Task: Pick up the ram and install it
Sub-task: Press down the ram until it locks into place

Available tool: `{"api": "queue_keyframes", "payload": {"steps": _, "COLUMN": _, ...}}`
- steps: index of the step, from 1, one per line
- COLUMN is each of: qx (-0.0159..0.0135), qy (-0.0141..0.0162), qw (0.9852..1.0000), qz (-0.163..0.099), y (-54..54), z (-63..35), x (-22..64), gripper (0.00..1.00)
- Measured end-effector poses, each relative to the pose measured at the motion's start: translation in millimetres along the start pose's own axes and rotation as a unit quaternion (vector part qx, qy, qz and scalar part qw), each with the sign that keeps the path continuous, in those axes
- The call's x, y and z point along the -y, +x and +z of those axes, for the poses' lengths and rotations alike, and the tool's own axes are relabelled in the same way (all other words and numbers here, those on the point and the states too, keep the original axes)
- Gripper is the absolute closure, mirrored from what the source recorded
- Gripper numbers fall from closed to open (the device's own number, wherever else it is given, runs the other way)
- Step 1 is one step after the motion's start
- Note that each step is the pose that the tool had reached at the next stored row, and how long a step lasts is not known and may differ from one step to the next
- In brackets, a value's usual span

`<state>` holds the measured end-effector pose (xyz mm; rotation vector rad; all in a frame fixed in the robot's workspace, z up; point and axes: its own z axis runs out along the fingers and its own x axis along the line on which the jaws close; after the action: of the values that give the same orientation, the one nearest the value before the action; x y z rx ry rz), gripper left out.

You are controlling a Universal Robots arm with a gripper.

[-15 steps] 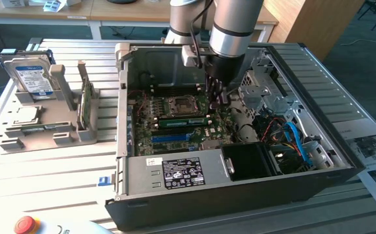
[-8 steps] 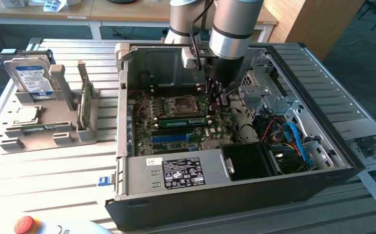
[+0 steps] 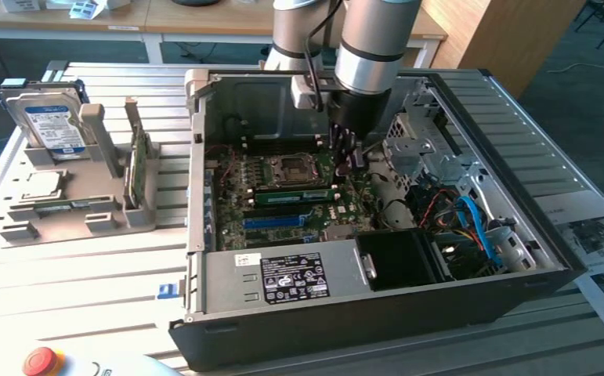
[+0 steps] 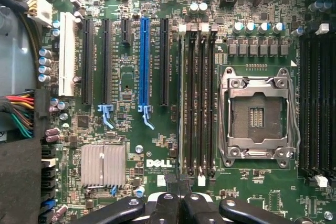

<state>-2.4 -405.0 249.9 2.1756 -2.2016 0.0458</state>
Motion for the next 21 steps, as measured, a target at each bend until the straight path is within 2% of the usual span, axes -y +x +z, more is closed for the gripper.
{"api": "queue_keyframes", "payload": {"steps": 4, "qx": -0.0001, "qy": 0.0, "qw": 1.0, "qz": 0.0, "y": 0.0, "z": 0.5, "x": 0.0, "gripper": 0.9}}
{"api": "queue_keyframes", "payload": {"steps": 15, "qx": -0.0015, "qy": -0.0001, "qw": 1.0, "qz": 0.0, "y": -0.7, "z": 12.6, "x": 0.1, "gripper": 0.9}}
{"api": "queue_keyframes", "payload": {"steps": 21, "qx": -0.0015, "qy": 0.0, "qw": 1.0, "qz": 0.0, "y": -1.7, "z": 13.1, "x": 0.0, "gripper": 0.9}}
